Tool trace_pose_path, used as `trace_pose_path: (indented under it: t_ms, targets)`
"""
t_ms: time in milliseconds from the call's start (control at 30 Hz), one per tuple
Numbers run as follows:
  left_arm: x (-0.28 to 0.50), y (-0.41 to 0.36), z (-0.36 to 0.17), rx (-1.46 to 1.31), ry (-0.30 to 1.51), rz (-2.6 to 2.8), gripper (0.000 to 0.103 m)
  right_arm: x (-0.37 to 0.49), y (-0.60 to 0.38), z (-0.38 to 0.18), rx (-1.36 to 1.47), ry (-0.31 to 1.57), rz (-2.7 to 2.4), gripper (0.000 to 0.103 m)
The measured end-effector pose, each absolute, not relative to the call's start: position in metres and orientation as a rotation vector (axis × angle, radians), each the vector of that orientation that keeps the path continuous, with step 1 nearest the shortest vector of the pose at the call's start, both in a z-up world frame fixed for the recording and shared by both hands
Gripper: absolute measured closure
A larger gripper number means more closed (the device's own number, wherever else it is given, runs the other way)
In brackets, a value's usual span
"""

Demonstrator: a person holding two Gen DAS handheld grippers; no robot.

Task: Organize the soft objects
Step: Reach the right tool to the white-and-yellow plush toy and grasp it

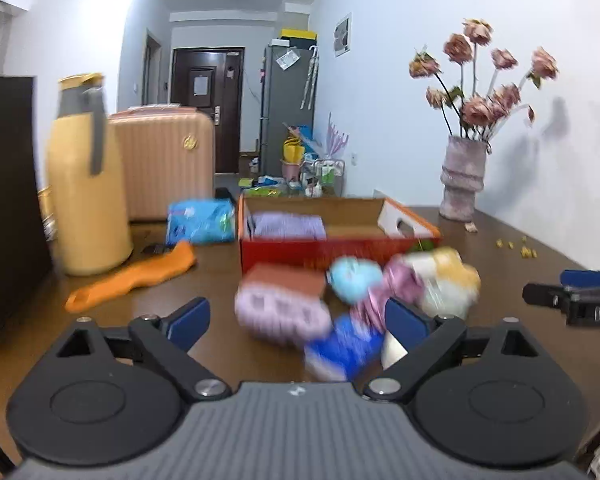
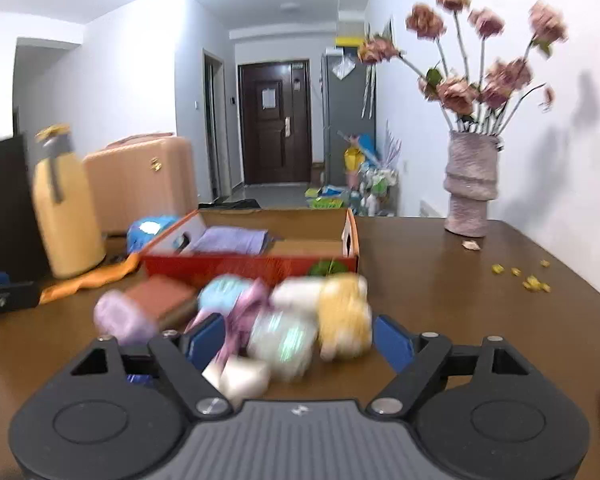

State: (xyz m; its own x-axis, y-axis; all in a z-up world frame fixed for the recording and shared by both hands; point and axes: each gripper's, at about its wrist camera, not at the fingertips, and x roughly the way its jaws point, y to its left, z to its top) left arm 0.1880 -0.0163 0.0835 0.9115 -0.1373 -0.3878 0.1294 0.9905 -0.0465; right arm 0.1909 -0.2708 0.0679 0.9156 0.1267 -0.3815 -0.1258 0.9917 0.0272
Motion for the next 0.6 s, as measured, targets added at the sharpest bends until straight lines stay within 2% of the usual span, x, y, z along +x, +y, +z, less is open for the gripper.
trace_pose_path:
  t_ms: [100,267,600]
  targets:
    - [0.147,-0.018,0.065,-0.061,0.457,-0.129,0.007,0.13,-0.253,0.043,0.038,0.366,0.15,0.014]
    - [0.114,-0.014,0.06,-0.034,0.47,-0.119,0.007,0.089,-0.247,0.024,0.157,0.424,0.197,0.014]
    - [0.13,-0.012,0.057,-0.045,0.456,-0.077,0.007,0.103,-0.25,0.009,0.202,0.456,0.193,0.015]
